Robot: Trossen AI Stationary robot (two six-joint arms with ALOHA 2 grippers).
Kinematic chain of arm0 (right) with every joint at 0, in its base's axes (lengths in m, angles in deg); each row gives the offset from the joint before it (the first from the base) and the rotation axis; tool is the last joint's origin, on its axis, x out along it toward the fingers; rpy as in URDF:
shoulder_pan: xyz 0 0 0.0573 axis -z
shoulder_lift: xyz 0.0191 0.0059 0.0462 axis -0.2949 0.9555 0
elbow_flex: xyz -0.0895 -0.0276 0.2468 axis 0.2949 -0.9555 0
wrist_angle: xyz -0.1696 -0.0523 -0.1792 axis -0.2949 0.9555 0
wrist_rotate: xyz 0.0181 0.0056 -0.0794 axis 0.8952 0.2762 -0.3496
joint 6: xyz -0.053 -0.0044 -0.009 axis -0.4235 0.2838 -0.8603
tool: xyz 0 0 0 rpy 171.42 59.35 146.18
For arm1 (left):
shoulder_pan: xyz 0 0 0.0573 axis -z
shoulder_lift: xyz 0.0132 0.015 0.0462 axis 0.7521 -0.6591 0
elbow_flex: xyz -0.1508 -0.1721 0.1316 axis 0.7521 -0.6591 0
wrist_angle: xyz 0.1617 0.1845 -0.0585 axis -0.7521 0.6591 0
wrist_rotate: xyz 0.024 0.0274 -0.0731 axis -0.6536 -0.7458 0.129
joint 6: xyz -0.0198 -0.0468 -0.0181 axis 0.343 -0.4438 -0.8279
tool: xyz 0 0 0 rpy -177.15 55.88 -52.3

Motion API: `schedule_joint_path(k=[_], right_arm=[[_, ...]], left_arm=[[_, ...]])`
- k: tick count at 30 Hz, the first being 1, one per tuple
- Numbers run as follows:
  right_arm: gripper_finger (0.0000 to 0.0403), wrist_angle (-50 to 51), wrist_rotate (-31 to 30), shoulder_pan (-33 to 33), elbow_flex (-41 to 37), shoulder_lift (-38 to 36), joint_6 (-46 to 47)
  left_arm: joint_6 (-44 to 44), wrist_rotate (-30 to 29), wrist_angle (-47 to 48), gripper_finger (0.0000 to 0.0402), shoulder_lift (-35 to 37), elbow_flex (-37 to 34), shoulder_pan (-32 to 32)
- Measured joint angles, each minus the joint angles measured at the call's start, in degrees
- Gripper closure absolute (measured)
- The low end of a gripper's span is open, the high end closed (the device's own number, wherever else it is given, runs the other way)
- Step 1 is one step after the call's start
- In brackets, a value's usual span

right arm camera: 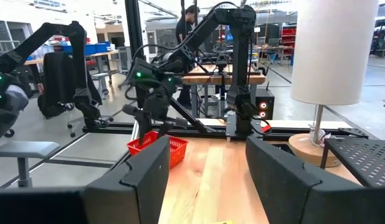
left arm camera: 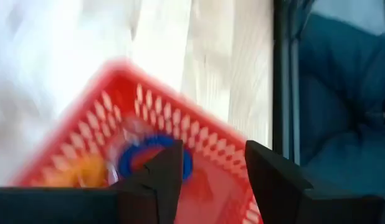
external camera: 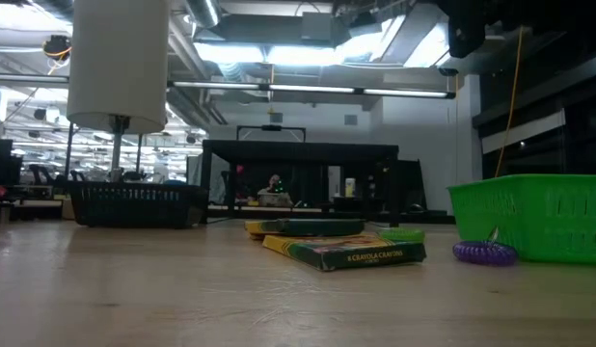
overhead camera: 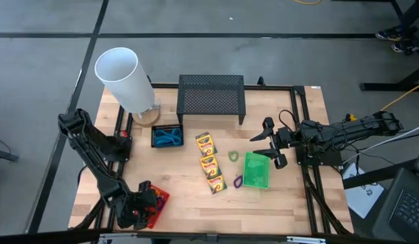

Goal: Pick & Place Office Desk Supplies
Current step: Put the green spring keychain into the red bin

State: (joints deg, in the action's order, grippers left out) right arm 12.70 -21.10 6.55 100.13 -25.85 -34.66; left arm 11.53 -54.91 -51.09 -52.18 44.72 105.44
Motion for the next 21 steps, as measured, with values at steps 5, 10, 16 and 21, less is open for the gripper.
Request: schedule_joint_path(k=[5,10,16,21], right_arm=[[0.019,0.01,-0.28,0.91,0.0,0.0,0.18],[0.019,0.02,-0.26,1.28,0.02,0.0,0.37],[0.019,0.07,-0.21,1.28,0.02,0.0,0.37],[0.019,1.08,-0.04,1.28,0.02,0.04,0.56]], left_arm=[[15.7,-3.2,-2.17,0.0233,3.24,0.04,-6.49],[30.28,0.74,-6.62,0.0233,4.2,0.07,-17.61],[42.73,7.1,-14.0,0.0233,4.2,0.07,-31.22],[47.26,11.89,-18.71,0.0233,3.5,0.07,-40.22]])
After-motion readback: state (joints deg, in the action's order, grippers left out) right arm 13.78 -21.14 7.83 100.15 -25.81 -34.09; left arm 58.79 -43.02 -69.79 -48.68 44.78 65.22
